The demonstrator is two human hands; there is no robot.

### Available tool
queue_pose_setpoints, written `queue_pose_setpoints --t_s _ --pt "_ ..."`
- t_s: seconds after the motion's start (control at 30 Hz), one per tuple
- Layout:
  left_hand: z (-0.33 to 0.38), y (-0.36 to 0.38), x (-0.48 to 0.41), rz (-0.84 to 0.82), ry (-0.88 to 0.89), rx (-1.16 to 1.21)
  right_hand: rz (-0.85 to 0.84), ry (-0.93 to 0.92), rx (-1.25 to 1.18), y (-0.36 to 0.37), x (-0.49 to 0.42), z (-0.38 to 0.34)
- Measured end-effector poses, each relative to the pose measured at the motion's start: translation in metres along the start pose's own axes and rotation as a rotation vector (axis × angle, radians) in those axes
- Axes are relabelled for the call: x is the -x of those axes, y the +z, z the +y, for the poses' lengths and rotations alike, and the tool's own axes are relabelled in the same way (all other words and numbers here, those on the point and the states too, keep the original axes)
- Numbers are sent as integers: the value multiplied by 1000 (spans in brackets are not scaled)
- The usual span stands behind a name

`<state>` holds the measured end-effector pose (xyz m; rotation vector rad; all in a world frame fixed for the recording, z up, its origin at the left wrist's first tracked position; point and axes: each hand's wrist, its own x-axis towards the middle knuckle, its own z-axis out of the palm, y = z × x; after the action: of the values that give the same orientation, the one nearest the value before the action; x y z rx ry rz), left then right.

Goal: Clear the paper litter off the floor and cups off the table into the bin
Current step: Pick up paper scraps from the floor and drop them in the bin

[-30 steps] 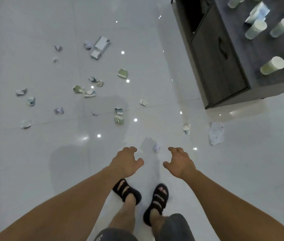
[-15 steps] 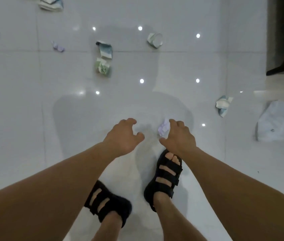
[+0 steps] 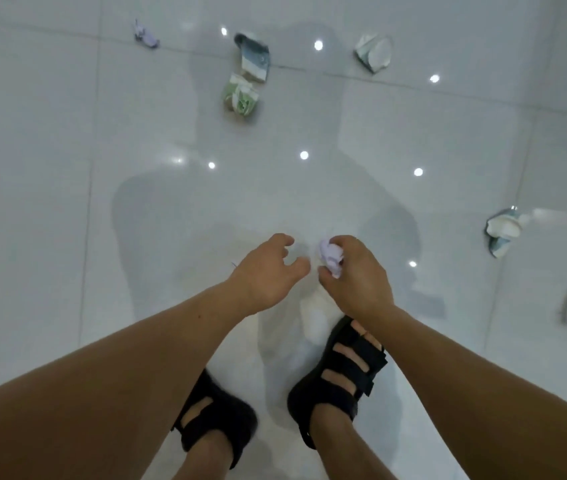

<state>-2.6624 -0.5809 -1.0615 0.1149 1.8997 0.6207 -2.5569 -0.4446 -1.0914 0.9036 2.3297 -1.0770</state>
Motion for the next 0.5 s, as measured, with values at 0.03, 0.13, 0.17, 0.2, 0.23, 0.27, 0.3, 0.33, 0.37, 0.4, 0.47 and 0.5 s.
queue_pose_setpoints --t_s 0.03,0.13,0.17,0.2,0.23,0.27,0.3,0.33,0.37,0.4,0.47,0.5 --pt "9 -8 6 0 5 74 0 -74 -21 -6 6 -15" --pt "35 -36 25 1 47 203 15 -242 -43 -23 16 -60" --pt "40 -46 32 16 66 216 34 -263 -60 -26 18 -73" --pt "42 -55 38 43 84 225 49 -272 -87 -28 18 -87" --pt "42 -64 44 75 96 235 52 -274 -114 -29 18 -99" --pt "40 -73 50 106 104 241 40 -278 -134 -28 19 -110" --pt "36 -80 55 138 110 233 13 -291 -144 -26 19 -119" --pt "29 -87 59 173 110 205 -19 -308 -136 -21 19 -124" --pt "19 -93 62 211 103 165 -45 -324 -104 -14 19 -127" --pt "6 -98 64 253 86 129 -60 -340 -50 -5 17 -126" --pt "-25 -104 65 335 35 107 -81 -360 96 17 12 -116" --pt "-41 -107 65 366 7 108 -103 -358 186 29 8 -109"
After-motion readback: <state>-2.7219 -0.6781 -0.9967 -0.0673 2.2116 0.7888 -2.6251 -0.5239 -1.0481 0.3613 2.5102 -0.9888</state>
